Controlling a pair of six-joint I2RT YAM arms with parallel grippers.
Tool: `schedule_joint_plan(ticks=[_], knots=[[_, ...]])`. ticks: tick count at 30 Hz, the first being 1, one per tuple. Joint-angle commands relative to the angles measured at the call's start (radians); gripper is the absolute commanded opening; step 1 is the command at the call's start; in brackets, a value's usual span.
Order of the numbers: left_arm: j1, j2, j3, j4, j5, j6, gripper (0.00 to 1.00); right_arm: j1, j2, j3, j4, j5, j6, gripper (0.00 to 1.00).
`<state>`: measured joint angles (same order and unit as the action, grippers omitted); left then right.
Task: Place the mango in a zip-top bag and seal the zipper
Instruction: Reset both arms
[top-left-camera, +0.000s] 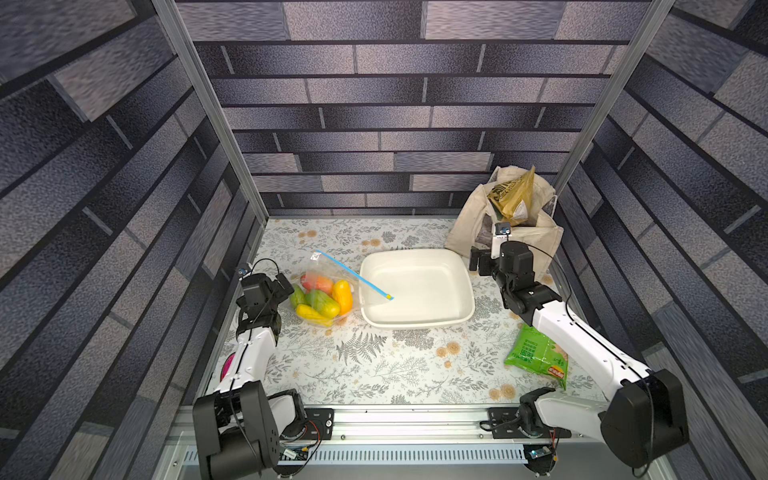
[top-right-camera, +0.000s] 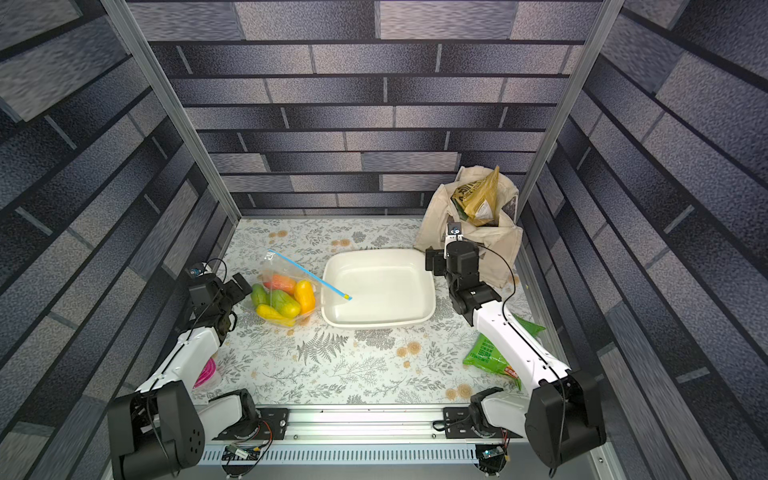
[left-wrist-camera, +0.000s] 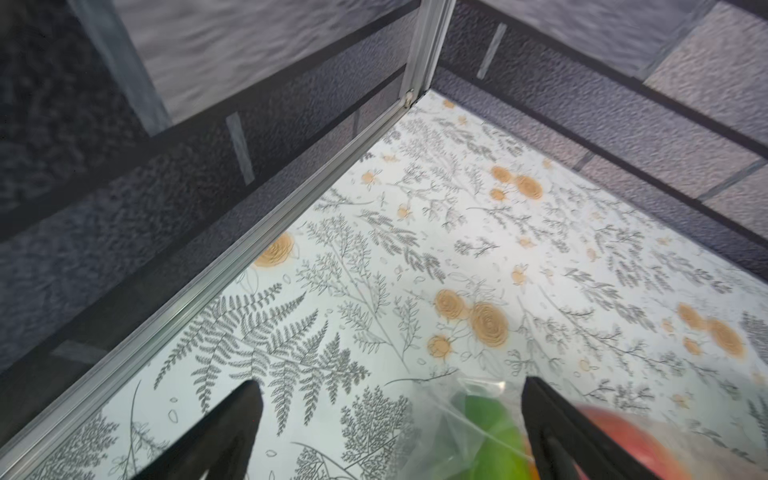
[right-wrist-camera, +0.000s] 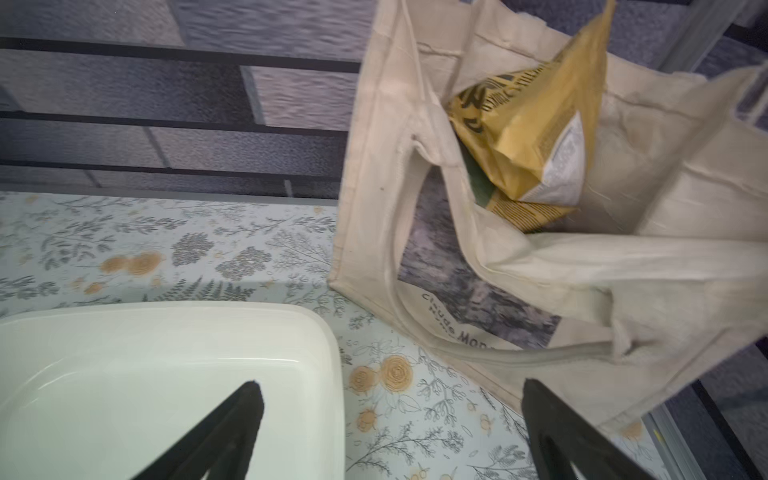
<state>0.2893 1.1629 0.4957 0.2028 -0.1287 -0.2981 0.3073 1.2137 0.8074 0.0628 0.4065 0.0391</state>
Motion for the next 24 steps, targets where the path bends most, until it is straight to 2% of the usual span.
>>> schedule_joint_plan(ticks=[1, 3, 4, 6, 8, 9, 13, 16, 17, 20, 24], knots=[[0.004, 0.029, -0.041, 0.203, -0.085, 0.009, 1.0, -0.074, -0.025, -0.099, 0.119, 0.119, 0.057, 1.0], [0.005, 0.062, -0.057, 0.232, -0.086, 0.016, 1.0, -0.106, -0.023, -0.158, 0.167, 0.119, 0.044, 1.0], [0.002, 0.09, -0.087, 0.303, -0.059, 0.021, 1.0, -0.113, -0.013, -0.196, 0.213, 0.119, 0.01, 1.0], [-0.003, 0.139, -0.116, 0.399, 0.024, 0.048, 1.0, -0.122, 0.03, -0.284, 0.378, 0.125, -0.058, 1.0], [-0.034, 0.164, -0.104, 0.409, 0.044, 0.097, 1.0, -0.13, 0.096, -0.353, 0.573, 0.127, -0.109, 1.0], [-0.05, 0.167, -0.088, 0.381, 0.05, 0.113, 1.0, -0.13, 0.102, -0.336, 0.554, 0.14, -0.11, 1.0], [-0.07, 0.149, -0.123, 0.437, 0.116, 0.148, 1.0, -0.166, 0.096, -0.346, 0.573, 0.063, -0.098, 1.0], [-0.092, 0.157, -0.23, 0.68, 0.223, 0.151, 1.0, -0.197, 0.067, -0.374, 0.589, -0.011, -0.079, 1.0], [-0.11, 0.18, -0.233, 0.712, 0.211, 0.161, 1.0, -0.207, 0.057, -0.388, 0.598, -0.053, -0.081, 1.0], [-0.157, 0.277, -0.152, 0.662, 0.213, 0.209, 1.0, -0.208, 0.02, -0.428, 0.62, -0.177, -0.109, 1.0], [-0.224, 0.376, -0.092, 0.646, 0.18, 0.289, 1.0, -0.201, 0.079, -0.496, 0.685, -0.146, -0.087, 1.0]])
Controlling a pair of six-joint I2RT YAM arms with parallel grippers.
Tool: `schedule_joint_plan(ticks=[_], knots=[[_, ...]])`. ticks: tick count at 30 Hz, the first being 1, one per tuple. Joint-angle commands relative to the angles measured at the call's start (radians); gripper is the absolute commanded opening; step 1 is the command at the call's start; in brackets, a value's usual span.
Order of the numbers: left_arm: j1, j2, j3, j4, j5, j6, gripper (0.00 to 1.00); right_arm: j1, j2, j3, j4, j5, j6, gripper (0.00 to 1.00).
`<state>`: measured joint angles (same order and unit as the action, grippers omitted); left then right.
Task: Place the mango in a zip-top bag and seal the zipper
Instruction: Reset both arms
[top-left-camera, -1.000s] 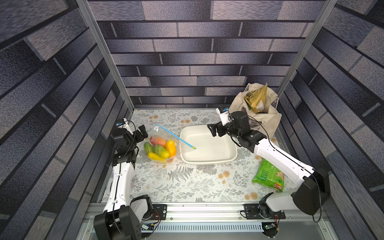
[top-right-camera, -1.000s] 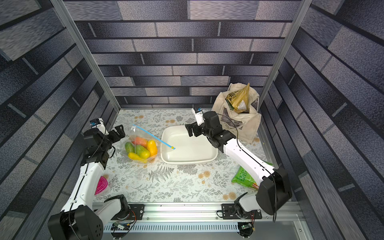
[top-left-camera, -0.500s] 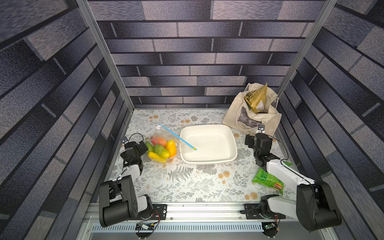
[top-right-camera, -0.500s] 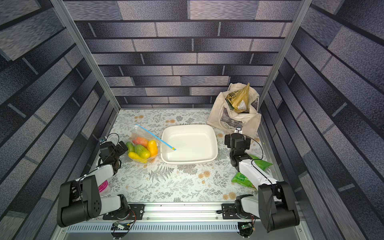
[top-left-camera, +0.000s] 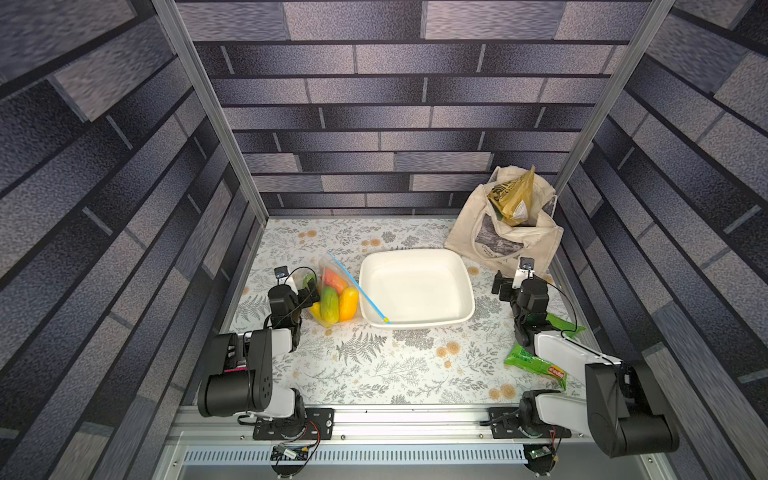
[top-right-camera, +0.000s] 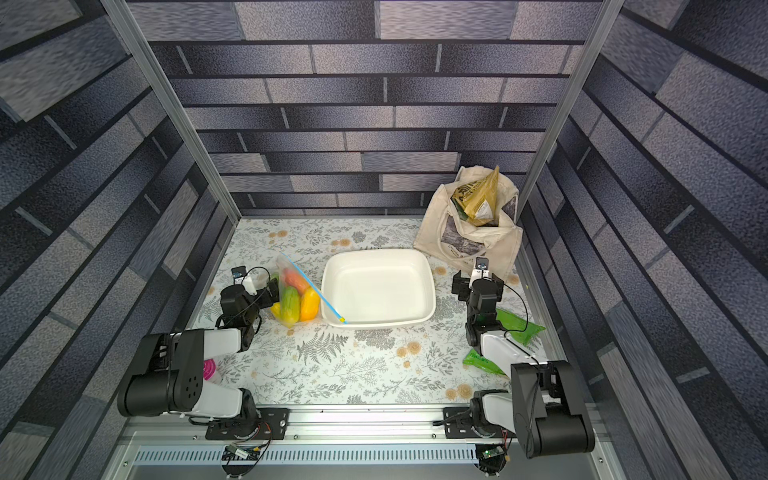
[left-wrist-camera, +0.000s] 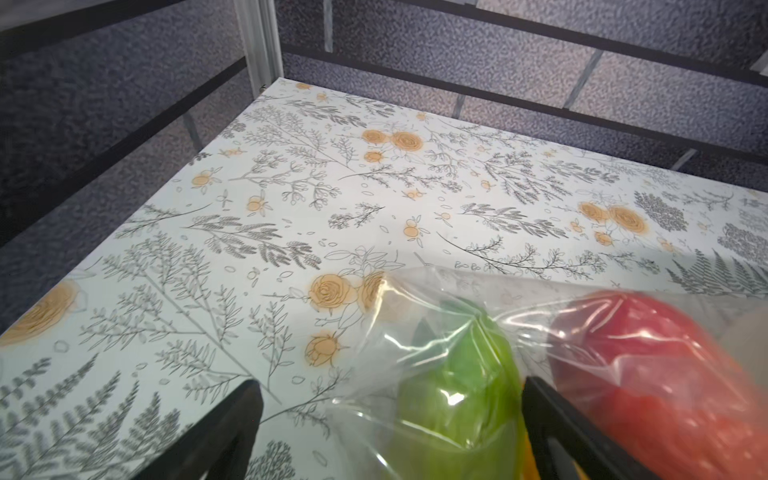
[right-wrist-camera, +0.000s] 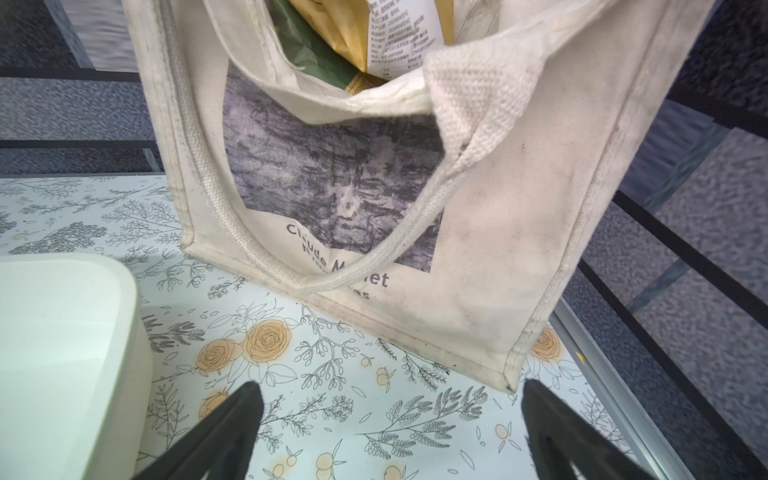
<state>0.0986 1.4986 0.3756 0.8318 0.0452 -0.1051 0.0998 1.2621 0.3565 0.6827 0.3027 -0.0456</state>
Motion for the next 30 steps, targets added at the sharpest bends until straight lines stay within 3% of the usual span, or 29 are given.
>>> schedule_joint_plan(ticks=[1, 3, 6, 9, 11, 12, 13, 30], knots=[[-0.034, 0.039, 0.025, 0.016, -0.013, 0.084, 1.0, 0.003, 0.013, -0.054, 0.066, -0.07, -0.006, 1.0], [-0.037, 0.04, 0.02, 0.028, -0.022, 0.086, 1.0, 0.003, 0.045, -0.066, 0.134, -0.026, -0.003, 1.0], [-0.041, 0.045, 0.033, 0.007, -0.045, 0.08, 1.0, -0.001, 0.071, -0.005, 0.044, -0.019, 0.003, 1.0], [-0.03, 0.049, 0.047, -0.018, -0.058, 0.062, 1.0, 0.0, 0.113, 0.048, -0.01, -0.116, -0.014, 1.0], [-0.028, 0.048, 0.049, -0.019, -0.063, 0.056, 1.0, -0.012, 0.236, 0.0, 0.22, -0.144, 0.011, 1.0], [-0.027, 0.049, 0.048, -0.019, -0.062, 0.056, 1.0, -0.018, 0.283, 0.014, 0.236, -0.169, 0.02, 1.0], [-0.028, 0.048, 0.048, -0.018, -0.063, 0.056, 1.0, -0.041, 0.263, 0.025, 0.173, -0.201, 0.032, 1.0], [-0.036, 0.045, 0.048, -0.021, -0.085, 0.059, 1.0, -0.048, 0.261, 0.012, 0.199, -0.174, 0.042, 1.0]])
